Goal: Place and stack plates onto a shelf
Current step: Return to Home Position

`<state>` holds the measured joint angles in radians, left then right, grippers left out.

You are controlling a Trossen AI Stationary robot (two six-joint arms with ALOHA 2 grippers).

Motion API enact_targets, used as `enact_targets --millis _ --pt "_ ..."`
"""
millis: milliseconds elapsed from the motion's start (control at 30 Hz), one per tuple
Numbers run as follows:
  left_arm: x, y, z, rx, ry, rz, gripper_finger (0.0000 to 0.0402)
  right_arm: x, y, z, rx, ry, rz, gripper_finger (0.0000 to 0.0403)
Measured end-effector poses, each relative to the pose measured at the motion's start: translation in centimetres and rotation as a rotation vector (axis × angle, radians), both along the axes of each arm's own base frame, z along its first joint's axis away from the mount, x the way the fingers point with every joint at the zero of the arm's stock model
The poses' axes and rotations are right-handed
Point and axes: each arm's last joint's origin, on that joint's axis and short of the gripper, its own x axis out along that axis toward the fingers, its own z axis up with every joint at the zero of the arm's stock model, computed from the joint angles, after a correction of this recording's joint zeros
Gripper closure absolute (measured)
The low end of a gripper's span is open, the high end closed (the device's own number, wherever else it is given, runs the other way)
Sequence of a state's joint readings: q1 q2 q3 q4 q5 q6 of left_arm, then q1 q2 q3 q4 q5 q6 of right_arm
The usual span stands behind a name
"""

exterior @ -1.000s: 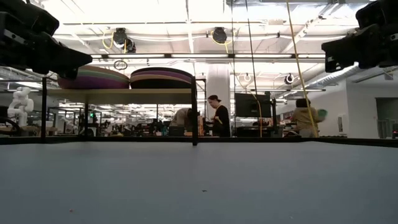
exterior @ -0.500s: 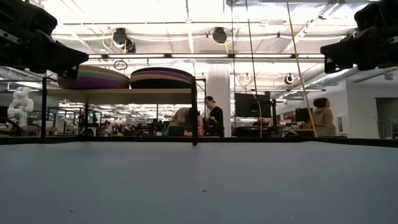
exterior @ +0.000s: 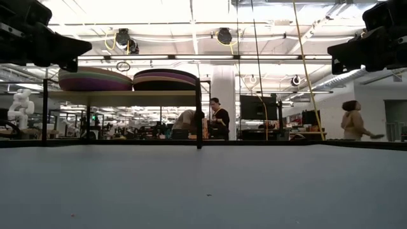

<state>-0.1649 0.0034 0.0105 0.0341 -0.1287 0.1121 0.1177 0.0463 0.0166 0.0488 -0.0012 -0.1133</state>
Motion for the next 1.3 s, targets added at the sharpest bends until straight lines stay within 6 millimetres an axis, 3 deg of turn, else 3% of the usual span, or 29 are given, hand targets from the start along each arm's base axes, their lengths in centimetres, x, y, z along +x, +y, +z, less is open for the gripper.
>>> enact_targets --millis 433,600,1300 --pt "0.02 -0.03 -0.07 -0.122 0.015 -0.012 0.0398 0.00 0.00 -0.01 0.000 0.001 0.000 0.0403" --pt "0.00 -0.28 -0.22 -0.120 0.035 -0.098 0.0398 0.00 0.00 -0.01 0.000 0.001 0.000 0.0403" --pt "0.00 -0.28 -0.21 -0.058 0.029 -0.097 0.0398 0.00 0.00 -0.01 0.000 0.001 0.000 0.0403"
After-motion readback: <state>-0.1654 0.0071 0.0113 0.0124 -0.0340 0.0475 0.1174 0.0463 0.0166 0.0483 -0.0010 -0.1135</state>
